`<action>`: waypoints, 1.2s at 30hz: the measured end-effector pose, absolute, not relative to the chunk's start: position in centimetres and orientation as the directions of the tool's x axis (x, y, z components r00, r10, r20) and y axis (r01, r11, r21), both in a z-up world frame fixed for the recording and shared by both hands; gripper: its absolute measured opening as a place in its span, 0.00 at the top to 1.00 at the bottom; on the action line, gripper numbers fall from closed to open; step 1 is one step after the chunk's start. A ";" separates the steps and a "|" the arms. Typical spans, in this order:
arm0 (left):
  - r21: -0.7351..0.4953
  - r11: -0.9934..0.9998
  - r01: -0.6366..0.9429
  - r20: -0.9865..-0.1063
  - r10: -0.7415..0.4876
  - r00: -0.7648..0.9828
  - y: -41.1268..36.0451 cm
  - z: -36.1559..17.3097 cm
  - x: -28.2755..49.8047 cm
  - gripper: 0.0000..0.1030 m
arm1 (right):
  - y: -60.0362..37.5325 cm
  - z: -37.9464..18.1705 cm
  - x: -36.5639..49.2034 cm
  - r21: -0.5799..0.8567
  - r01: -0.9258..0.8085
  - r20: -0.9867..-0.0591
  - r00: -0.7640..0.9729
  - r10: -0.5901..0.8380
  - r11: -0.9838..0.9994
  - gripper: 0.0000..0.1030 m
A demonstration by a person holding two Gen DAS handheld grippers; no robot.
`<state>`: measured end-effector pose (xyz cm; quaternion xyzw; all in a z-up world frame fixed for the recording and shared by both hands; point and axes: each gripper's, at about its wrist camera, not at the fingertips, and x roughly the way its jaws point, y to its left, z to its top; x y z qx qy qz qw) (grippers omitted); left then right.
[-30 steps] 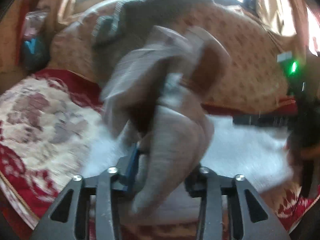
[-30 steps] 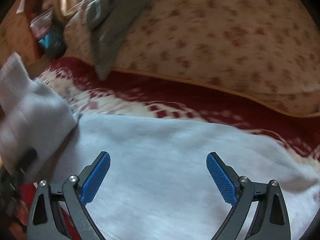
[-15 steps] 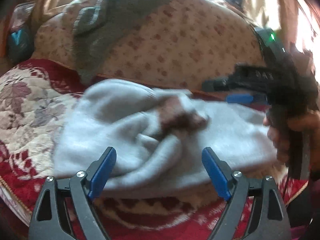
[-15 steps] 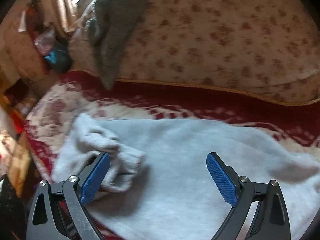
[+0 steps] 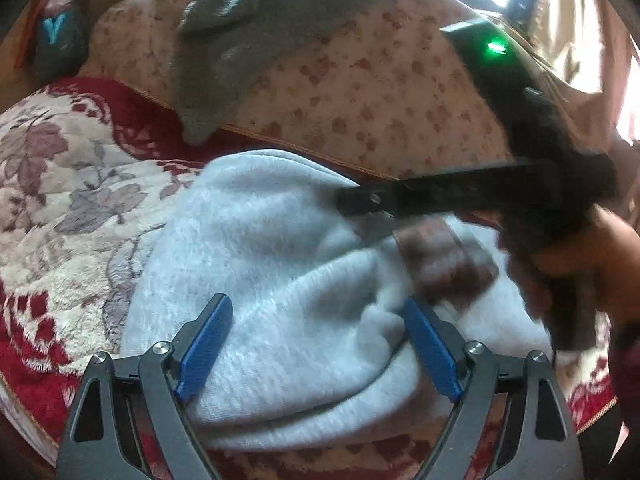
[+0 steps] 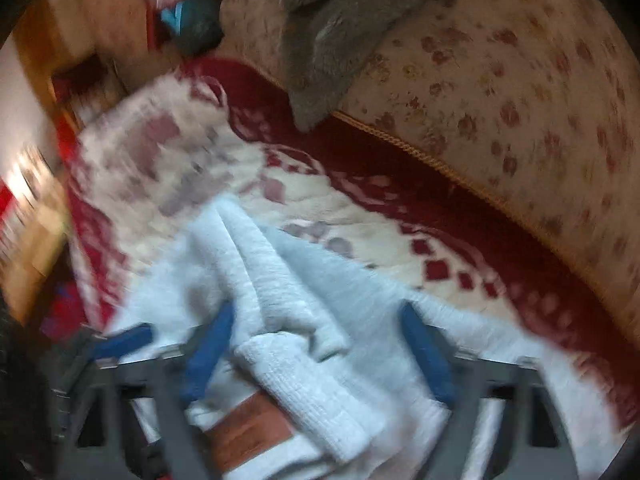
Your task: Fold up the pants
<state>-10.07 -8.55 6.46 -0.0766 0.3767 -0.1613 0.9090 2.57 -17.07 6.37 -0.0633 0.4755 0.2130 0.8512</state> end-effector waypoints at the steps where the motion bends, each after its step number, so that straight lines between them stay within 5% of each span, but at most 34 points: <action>1: -0.254 0.934 0.253 -0.662 -0.359 0.658 -8.8 6.4 -10.2 0.16 | -17.2 6.1 3.0 0.086 -0.419 -0.836 0.463 0.294 0.904 0.35; 6: -0.185 0.932 0.312 -0.665 -0.352 0.659 -10.1 5.3 -11.4 0.16 | -18.5 3.9 4.2 0.117 -0.370 -0.824 0.482 0.299 0.922 0.33; 8: -0.172 0.933 0.316 -0.665 -0.346 0.662 -10.3 5.1 -11.6 0.16 | -19.4 2.4 3.8 0.157 -0.318 -0.809 0.501 0.306 0.935 0.18; 11: -0.188 0.933 0.308 -0.663 -0.352 0.661 -10.0 5.5 -11.7 0.16 | -20.6 2.3 2.8 0.229 -0.276 -0.781 0.520 0.346 0.933 0.12; 16: -0.215 0.934 0.285 -0.637 -0.356 0.684 -9.1 6.9 -12.9 0.16 | -21.1 5.2 0.3 0.258 -0.289 -0.765 0.521 0.378 0.922 0.09; 22: -0.186 0.948 0.259 -0.640 -0.317 0.700 -8.2 7.6 -13.9 0.16 | -20.4 4.0 -3.3 0.048 -0.346 -0.829 0.510 0.230 0.937 0.07; 28: -0.194 0.958 0.210 -0.647 -0.285 0.707 -7.6 8.1 -13.6 0.16 | -23.8 3.3 -4.9 0.245 -0.239 -0.799 0.499 0.335 0.940 0.04; 36: -0.176 0.967 0.186 -0.668 -0.256 0.699 -10.6 7.9 -11.9 0.15 | -26.8 5.8 -9.3 0.243 -0.196 -0.765 0.564 0.311 0.950 0.04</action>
